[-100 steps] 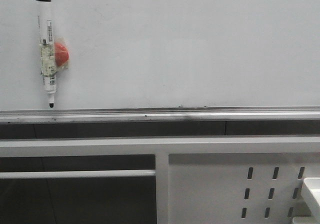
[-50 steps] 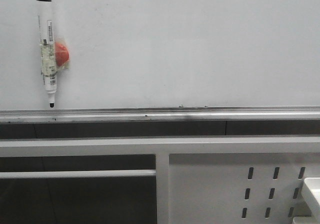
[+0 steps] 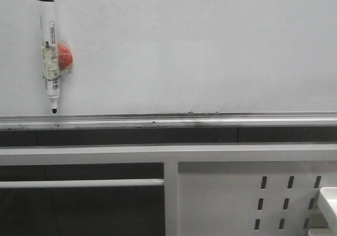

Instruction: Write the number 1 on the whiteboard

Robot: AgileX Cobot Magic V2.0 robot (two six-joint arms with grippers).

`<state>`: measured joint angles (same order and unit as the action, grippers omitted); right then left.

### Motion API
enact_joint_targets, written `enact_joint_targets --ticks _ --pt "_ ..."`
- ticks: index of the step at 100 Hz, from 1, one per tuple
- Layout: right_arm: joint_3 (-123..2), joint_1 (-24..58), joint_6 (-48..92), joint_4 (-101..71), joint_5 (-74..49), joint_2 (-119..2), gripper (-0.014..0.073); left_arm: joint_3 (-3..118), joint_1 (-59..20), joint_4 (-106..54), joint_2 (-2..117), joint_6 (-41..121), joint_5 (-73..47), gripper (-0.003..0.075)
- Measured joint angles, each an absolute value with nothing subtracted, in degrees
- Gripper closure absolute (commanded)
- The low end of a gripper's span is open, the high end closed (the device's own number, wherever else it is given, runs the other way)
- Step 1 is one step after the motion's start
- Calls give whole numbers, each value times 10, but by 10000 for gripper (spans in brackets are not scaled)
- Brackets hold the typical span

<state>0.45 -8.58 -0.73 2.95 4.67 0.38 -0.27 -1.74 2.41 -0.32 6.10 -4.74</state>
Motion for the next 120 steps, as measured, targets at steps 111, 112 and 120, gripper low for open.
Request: enact_joint_targets --ticks 111,112,120 --pt "-293 -86 -148 -41 -97 -89 652 202 -17 26 88 -104 76 739" --pt "-293 -86 -148 -41 -95 -89 652 202 -17 29 88 -104 76 739" --pt "-293 -86 -148 -42 -97 -89 652 202 -17 47 88 -104 70 731"
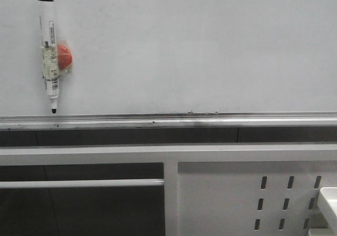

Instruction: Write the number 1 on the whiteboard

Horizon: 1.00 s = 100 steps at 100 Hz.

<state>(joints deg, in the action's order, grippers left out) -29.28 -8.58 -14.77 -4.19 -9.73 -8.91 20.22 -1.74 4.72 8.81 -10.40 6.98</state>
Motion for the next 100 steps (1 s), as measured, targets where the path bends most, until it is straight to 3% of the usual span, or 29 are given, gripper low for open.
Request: enact_joint_targets --ticks 29,57,66,80,100 --pt "-294 -82 -147 -42 -241 -121 652 202 -17 79 100 -104 3 461" --pt "-294 -82 -147 -57 -265 -149 652 201 -17 100 153 -104 -4 451" --pt "-294 -81 -147 -59 -266 -154 652 192 -26 102 181 -104 6 406" --pt "-294 -81 -134 -61 -270 -157 652 162 -70 112 228 -104 53 331" --pt "-294 -81 -121 -62 -274 -157 652 105 -157 114 290 -104 146 330"
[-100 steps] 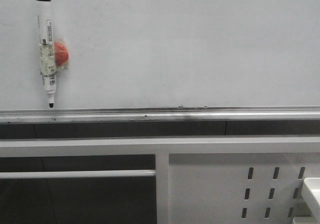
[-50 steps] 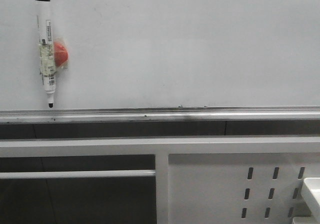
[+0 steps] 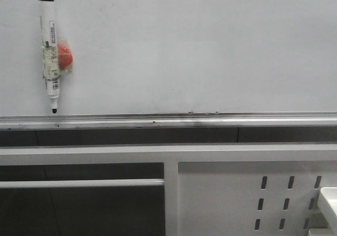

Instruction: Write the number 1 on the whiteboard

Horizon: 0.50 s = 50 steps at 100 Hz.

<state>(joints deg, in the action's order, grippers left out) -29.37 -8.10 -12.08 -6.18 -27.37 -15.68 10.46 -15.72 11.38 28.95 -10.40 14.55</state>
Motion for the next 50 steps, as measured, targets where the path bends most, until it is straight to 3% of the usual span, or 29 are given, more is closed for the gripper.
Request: enact_joint_targets --ticks 31,50 --pt "-294 -81 -120 -62 -277 -157 652 60 -232 93 395 -104 231 330" --pt "-294 -81 -96 -64 -289 -157 652 36 -272 83 513 -117 365 330"
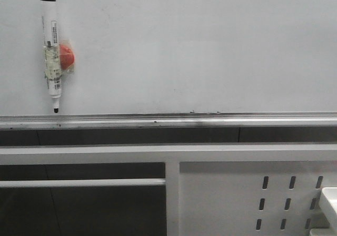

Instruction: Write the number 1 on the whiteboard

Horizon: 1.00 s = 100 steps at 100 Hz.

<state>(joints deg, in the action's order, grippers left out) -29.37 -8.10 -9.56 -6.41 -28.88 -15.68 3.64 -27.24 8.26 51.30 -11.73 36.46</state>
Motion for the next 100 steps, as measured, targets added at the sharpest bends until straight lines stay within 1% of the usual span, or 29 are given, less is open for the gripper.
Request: enact_joint_targets --ticks 15,28,40,49,58,75,100 --pt "-294 -81 -57 -73 -291 -157 652 36 -314 60 637 -118 486 330" --pt "-294 -69 0 -78 -292 -157 652 36 -323 23 763 -118 616 330" --pt "-294 -45 13 -81 -295 -157 652 44 -323 6 866 -118 643 330" --pt "-294 -24 15 -81 -295 -157 652 56 -323 5 915 -118 644 331" --pt "-294 -7 16 -81 -296 -157 652 66 -323 5 931 -118 645 334" --pt "-294 20 16 -81 -295 -157 652 87 -323 -6 926 -113 649 334" --pt "-294 22 17 -81 -274 -157 652 127 -323 -8 921 -109 651 334"
